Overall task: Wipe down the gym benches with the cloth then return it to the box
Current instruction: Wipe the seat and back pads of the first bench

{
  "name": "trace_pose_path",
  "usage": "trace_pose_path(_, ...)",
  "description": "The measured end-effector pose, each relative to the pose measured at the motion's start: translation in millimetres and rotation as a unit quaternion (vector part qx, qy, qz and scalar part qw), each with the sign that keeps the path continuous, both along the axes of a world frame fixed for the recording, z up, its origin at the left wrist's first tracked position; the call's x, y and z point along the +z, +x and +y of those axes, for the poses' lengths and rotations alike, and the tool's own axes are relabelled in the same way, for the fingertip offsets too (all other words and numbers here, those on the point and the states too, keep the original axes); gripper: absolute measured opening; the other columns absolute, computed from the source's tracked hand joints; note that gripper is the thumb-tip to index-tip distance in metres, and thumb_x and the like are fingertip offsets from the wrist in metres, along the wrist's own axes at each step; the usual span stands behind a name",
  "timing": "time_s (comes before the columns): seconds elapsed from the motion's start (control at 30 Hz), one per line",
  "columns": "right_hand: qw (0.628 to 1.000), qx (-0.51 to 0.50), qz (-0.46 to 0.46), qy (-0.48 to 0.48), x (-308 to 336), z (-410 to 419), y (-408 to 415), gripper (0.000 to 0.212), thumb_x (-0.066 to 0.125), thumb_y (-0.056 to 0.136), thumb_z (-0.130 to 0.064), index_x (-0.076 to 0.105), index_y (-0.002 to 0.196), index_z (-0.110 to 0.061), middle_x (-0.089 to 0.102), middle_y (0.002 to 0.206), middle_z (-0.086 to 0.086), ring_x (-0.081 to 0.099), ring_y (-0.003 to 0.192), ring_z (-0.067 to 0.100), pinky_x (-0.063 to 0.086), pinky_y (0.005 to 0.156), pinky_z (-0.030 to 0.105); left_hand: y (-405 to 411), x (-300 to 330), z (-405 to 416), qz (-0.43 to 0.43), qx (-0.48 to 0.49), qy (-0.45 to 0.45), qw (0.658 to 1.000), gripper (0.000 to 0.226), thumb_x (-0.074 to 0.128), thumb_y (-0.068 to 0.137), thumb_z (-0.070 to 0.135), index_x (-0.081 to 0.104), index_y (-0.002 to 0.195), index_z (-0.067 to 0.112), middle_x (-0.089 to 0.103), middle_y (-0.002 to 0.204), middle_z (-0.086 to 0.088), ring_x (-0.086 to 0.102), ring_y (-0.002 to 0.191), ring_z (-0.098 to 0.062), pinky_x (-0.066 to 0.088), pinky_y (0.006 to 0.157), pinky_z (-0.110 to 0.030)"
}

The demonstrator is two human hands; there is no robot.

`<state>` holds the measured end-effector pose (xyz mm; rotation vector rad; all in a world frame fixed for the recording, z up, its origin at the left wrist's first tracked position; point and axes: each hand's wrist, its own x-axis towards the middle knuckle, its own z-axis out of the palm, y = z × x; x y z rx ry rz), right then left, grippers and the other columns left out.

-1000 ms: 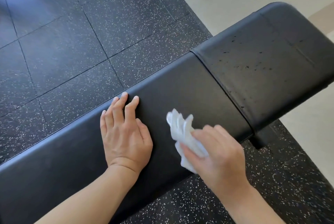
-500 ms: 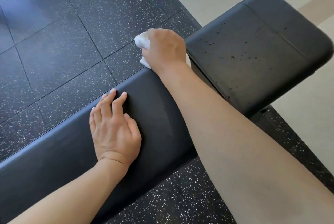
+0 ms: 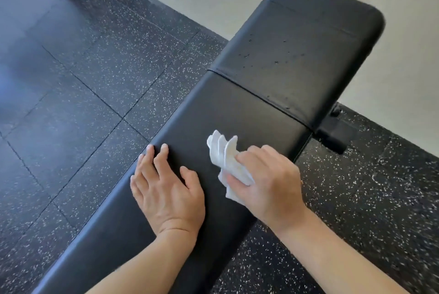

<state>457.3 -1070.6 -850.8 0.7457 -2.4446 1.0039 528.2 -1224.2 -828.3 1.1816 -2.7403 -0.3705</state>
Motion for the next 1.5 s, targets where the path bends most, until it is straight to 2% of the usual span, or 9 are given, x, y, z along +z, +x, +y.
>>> trace_pose_path(0.17,0.968,-0.228,-0.082,-0.070,7,-18,5,0.027,0.078,0.089,-0.035,0.066,0.086,-0.011,0.062,0.077,0.000,0.051,0.066,0.027,0.039,0.061,0.036,1,1,-1,-0.005,-0.011,0.017,1.000,0.066,0.035,0.093,0.044,0.041,0.153,0.019,0.031,0.167,-0.005,0.020,0.156,-0.028,0.010,0.129,-0.050)
trace_pose_path(0.33,0.877,-0.385,-0.194,-0.211,14,-23,33,0.033,0.069,0.094,-0.044,0.062,0.091,-0.013,0.066,0.086,-0.002,0.057,0.077,0.024,0.042,0.066,0.041,3,0,0,-0.014,-0.010,0.024,1.000,0.058,0.041,0.100,0.040,0.038,0.154,0.021,0.028,0.167,-0.005,0.019,0.157,-0.029,0.009,0.129,-0.051)
trace_pose_path(0.5,0.855,-0.363,-0.246,-0.275,10,-45,127,0.026,0.067,0.096,-0.038,0.055,0.093,-0.016,0.062,0.085,-0.005,0.055,0.075,0.020,0.042,0.067,0.038,5,-4,-7,-0.008,-0.025,0.013,1.000,0.060,0.036,0.100,0.041,0.036,0.156,0.021,0.028,0.167,-0.004,0.019,0.157,-0.028,0.008,0.129,-0.051)
trace_pose_path(0.7,0.784,-0.365,-0.388,-0.319,9,-50,189,0.029,0.052,0.097,-0.059,0.052,0.097,-0.030,0.070,0.083,-0.010,0.065,0.076,0.018,0.054,0.071,0.043,7,-3,-4,-0.005,-0.030,0.008,0.999,0.059,0.035,0.100,0.040,0.037,0.155,0.019,0.029,0.167,-0.006,0.020,0.157,-0.030,0.009,0.129,-0.051)
trace_pose_path(0.9,0.785,-0.384,-0.377,-0.307,12,-7,61,0.034,0.051,0.101,-0.051,0.054,0.113,-0.020,0.071,0.100,0.006,0.066,0.092,0.036,0.054,0.080,0.047,5,-6,-3,0.002,-0.024,0.000,1.000,0.060,0.035,0.097,0.040,0.040,0.153,0.017,0.031,0.165,-0.008,0.021,0.156,-0.031,0.011,0.128,-0.053)
trace_pose_path(1.03,0.779,-0.419,-0.347,-0.313,8,19,-18,0.033,0.052,0.101,-0.047,0.057,0.115,-0.017,0.072,0.105,0.005,0.067,0.096,0.034,0.052,0.081,0.041,4,-7,-1,-0.003,-0.023,-0.013,1.000,0.059,0.037,0.097,0.038,0.040,0.152,0.016,0.031,0.164,-0.008,0.022,0.156,-0.032,0.011,0.128,-0.053)
trace_pose_path(1.2,0.766,-0.401,-0.340,-0.369,-3,-8,49,0.013,0.057,0.104,-0.044,0.055,0.106,-0.031,0.069,0.093,-0.014,0.066,0.082,0.007,0.052,0.074,0.029,4,-5,1,-0.016,-0.019,-0.016,1.000,0.063,0.034,0.095,0.039,0.039,0.153,0.016,0.029,0.165,-0.008,0.022,0.156,-0.032,0.010,0.129,-0.052)
trace_pose_path(1.33,0.783,-0.355,-0.366,-0.356,-3,-34,133,0.018,0.054,0.105,-0.050,0.055,0.107,-0.032,0.069,0.091,-0.013,0.068,0.083,0.011,0.052,0.072,0.029,2,-5,1,-0.021,-0.014,-0.023,0.999,0.065,0.034,0.093,0.039,0.040,0.153,0.016,0.030,0.165,-0.007,0.022,0.155,-0.032,0.012,0.128,-0.053)
trace_pose_path(1.5,0.793,-0.346,-0.347,-0.362,-5,-21,98,0.016,0.054,0.104,-0.047,0.053,0.104,-0.031,0.066,0.093,-0.014,0.065,0.081,0.008,0.050,0.072,0.028,1,-5,1,-0.020,-0.012,-0.023,0.999,0.063,0.036,0.092,0.038,0.042,0.151,0.015,0.032,0.164,-0.007,0.023,0.156,-0.032,0.014,0.127,-0.054)
